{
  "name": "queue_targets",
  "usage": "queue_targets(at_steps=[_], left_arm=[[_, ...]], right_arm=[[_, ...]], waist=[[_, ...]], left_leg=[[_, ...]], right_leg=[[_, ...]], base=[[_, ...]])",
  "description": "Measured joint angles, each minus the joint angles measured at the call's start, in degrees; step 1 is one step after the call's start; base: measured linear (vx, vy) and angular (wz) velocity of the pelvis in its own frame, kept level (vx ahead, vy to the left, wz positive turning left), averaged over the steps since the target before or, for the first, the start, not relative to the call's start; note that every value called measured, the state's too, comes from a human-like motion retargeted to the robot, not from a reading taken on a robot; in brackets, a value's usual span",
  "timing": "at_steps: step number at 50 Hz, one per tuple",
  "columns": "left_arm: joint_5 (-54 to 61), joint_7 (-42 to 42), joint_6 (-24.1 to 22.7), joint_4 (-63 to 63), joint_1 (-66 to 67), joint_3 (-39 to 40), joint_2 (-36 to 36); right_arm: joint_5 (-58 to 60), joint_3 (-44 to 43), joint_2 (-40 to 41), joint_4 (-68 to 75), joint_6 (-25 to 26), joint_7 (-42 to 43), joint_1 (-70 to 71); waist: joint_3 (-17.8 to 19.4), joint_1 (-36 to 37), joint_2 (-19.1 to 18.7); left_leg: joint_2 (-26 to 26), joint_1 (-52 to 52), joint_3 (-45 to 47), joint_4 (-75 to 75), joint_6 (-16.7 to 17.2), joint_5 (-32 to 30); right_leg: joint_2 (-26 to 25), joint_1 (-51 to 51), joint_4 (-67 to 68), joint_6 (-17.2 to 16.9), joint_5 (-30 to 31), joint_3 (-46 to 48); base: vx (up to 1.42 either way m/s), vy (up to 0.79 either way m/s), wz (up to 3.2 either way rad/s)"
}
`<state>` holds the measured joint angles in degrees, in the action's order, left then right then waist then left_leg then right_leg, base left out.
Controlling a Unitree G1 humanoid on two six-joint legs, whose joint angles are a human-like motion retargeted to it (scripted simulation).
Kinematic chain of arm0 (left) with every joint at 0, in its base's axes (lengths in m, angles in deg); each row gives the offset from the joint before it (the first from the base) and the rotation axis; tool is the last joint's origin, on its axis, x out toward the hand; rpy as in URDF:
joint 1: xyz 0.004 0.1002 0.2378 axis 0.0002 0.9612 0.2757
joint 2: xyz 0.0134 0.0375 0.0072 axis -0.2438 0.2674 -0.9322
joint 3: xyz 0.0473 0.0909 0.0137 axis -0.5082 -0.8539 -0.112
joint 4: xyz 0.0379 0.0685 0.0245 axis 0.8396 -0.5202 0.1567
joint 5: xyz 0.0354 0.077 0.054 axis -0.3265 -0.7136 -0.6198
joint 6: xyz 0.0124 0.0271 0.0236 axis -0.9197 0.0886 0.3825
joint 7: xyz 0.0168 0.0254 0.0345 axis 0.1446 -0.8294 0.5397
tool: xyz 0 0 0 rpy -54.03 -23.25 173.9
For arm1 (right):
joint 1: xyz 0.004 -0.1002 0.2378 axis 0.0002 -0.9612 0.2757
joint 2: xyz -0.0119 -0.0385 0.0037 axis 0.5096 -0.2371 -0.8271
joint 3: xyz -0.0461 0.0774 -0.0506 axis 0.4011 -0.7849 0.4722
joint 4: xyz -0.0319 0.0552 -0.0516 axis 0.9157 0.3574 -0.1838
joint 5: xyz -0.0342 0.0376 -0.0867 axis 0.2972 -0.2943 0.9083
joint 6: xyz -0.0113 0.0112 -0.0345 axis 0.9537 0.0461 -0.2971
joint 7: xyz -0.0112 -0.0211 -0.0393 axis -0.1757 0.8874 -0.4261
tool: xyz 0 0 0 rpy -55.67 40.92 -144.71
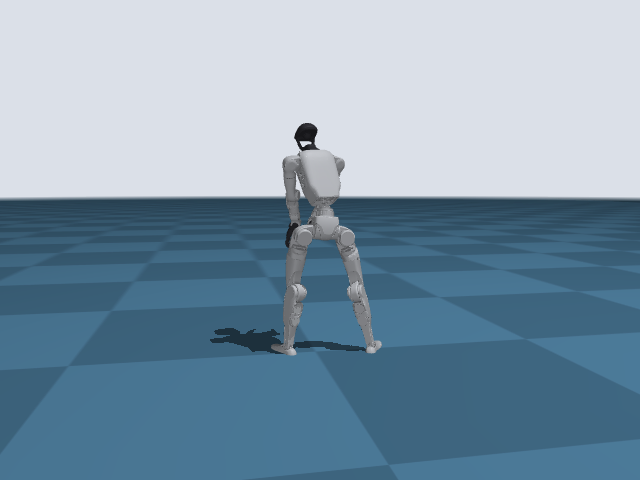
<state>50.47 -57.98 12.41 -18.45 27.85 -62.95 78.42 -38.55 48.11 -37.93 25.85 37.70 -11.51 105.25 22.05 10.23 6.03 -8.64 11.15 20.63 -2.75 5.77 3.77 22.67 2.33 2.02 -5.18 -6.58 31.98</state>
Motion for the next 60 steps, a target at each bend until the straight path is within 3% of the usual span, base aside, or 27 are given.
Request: queue_targets(at_steps=[10, 15, 22, 28, 33, 37, 40, 42, 45, 47, 53, 54, 55, 58, 59, 60], left_arm=[[9.89, -2.69, -4.37, 0.25, -0.24, -0.13, -0.28], [14.44, -4.64, -6.27, 0.32, 2.8, -4.55, -0.79], [3.26, -6.55, -3.22, 9.18, 4.61, -2.19, -9.38], [-3.28, -9.19, -1.26, 19.76, -6.15, -1.45, -20.78], [-5.01, -6.15, 0.27, 26.8, -23.91, -4.85, -28.29], [-5.44, 0.58, -1.6, 34.81, -39.24, -8.65, -36.19], [-7.79, 4.78, -2.75, 41.39, -48.97, -11.02, -41.79], [-10.22, 8.49, -2.98, 47.07, -54.33, -13.5, -50.99], [-13.67, 12.98, -3.4, 51.82, -59.93, -13.33, -52.16], [-13.67, 15.61, -5.42, 55.98, -64.55, -14.6, -54.16], [-22.89, 23.62, -4.06, 64.05, -77.56, -20.05, -59.69], [-24.97, 25.0, -3.35, 65.54, -79.16, -20.6, -60.66], [-27.38, 26.42, -2.32, 67.06, -80.76, -21.08, -61.62], [-31.81, 28.15, 0.09, 69.15, -83.05, -21.61, -63.66], [-33.1, 28.39, 0.3, 69.39, -83.98, -21.93, -64.38], [-34.29, 28.58, 0.18, 69.53, -85.06, -22.32, -65.12]], right_arm=[[4.53, 5.51, -0.69, 0.25, -0.79, 2.45, 1.16], [2.15, 7.87, -0.7, -2.47, -1.6, 3.12, -3.26], [3.06, 4.78, 3.92, -3.55, -1.63, 2.82, -1.3], [-0.12, 5.55, 3.03, -12.75, -2.77, 1.59, 9.99], [-1.96, 11.12, -4.9, -25.06, 0.1, -0.41, 25.07], [6.94, 13.56, -11.62, -34.63, -5.44, 4.3, 40.16], [9.21, 15.23, -16.54, -42.87, -5.22, -1.95, 49.42], [19.67, 14.16, -14.54, -46.57, -9.55, 12.62, 55.93], [23.01, 16.64, -20.16, -53.15, -11.1, 12.8, 60.92], [25.96, 17.61, -22.4, -57.01, -11.71, 14.47, 65.24], [35.92, 20.42, -27.86, -65.58, -12.85, 19.03, 76.17], [51.74, 22.45, -30.2, -64.02, -5.81, 22.72, 79.94], [74.5, 25.3, -33.42, -61.05, 4.84, 27.95, 84.83], [84.65, 26.58, -34.57, -61.56, 11.22, 28.3, 88.32], [70.42, 24.98, -32.26, -65.82, 1.94, 26.26, 86.36], [48.33, 22.54, -28.73, -71.99, -12.32, 23.15, 83.1]], waist=[[6.07, -2.01, 8.21], [5.78, 3.24, 7.87], [-3.04, 12.24, -0.02], [-11.66, 18.63, -5.04], [-15.57, 21.25, -5.59], [-16.21, 20.83, -4.56], [-18.21, 20.34, -4.96], [-19.5, 16.45, -4.64], [-22.63, 18.86, -5.59], [-22.59, 19.57, -4.55], [-21.82, 21.88, -2.22], [-21.66, 22.09, -1.84], [-21.44, 22.33, -1.4], [-22.05, 23.4, -1.92], [-22.4, 23.7, -2.15], [-22.74, 23.95, -2.38]], left_leg=[[0.29, 6.48, -2.04, -9.24, -1.73, 3.47], [0.68, 9.19, -5.43, -11.12, -1.06, 5.79], [2.21, 8.25, -14.73, -9.24, 1.59, 7.07], [2.69, 6.98, -25.35, -10.59, 4.39, 9.41], [4.04, 1.88, -32.61, -3.22, 5.25, 7.26], [4.24, -2.44, -37.15, 3.67, 5.95, 4.17], [1.73, -3.73, -40.41, 5.81, 7.38, 3.63], [0.17, -4.79, -42.24, 6.56, 8.6, 3.69], [-0.98, -5.8, -45.0, 6.6, 9.18, 4.58], [0.48, -6.7, -46.36, 6.29, 9.19, 4.89], [5.51, -9.07, -49.63, 5.03, 9.23, 4.69], [6.3, -9.21, -49.92, 4.94, 9.23, 4.44], [7.03, -9.22, -50.16, 4.88, 9.23, 4.15], [8.96, -10.6, -50.09, 4.87, 9.23, 3.43], [9.73, -10.77, -49.79, 4.87, 9.23, 3.17], [10.55, -10.78, -49.41, 4.85, 9.23, 2.88]], right_leg=[[1.32, 0.8, -1.11, -2.72, 1.16, 1.58], [1.84, 1.06, 1.85, -3.12, 1.97, 2.96], [1.64, -0.92, 11.65, -0.8, 4.12, -5.22], [-3.2, -3.65, 19.78, 0.42, 8.59, -17.42], [-6.79, -4.78, 24.76, -2.25, 15.74, -26.61], [-10.49, -5.61, 26.92, -7.01, 22.46, -34.88], [-15.98, -6.9, 25.82, -9.82, 27.44, -40.02], [-19.41, -8.62, 24.64, -9.82, 29.29, -43.46], [-23.39, -11.99, 21.63, -9.82, 31.15, -47.74], [-23.91, -14.42, 20.45, -9.82, 30.77, -51.77], [-23.59, -21.35, 17.1, -9.82, 29.48, -63.21], [-23.31, -21.97, 16.82, -9.82, 29.16, -64.5], [-23.04, -22.4, 16.62, -9.82, 28.8, -65.65], [-21.33, -24.97, 14.98, -9.82, 27.74, -66.74], [-20.5, -25.38, 14.62, -9.82, 27.03, -66.49], [-19.62, -25.58, 14.36, -9.82, 26.2, -66.09]], base=[[-0.06, 0.05, 0.07], [0.11, 0.15, 0.59], [0.24, 0.14, 1.23], [0.27, 0.06, 1.67], [0.22, 0.02, 1.58], [0.19, -0.01, 1.26], [0.19, -0.15, 0.99], [0.24, -0.25, 0.86], [0.27, -0.21, 0.83], [0.26, -0.1, 0.75], [0.17, 0.0, 0.62], [0.1, 0.04, 0.45], [0.08, 0.04, 0.36], [0.06, 0.03, 0.17], [0.06, 0.03, -0.06], [0.07, 0.07, -0.21]])
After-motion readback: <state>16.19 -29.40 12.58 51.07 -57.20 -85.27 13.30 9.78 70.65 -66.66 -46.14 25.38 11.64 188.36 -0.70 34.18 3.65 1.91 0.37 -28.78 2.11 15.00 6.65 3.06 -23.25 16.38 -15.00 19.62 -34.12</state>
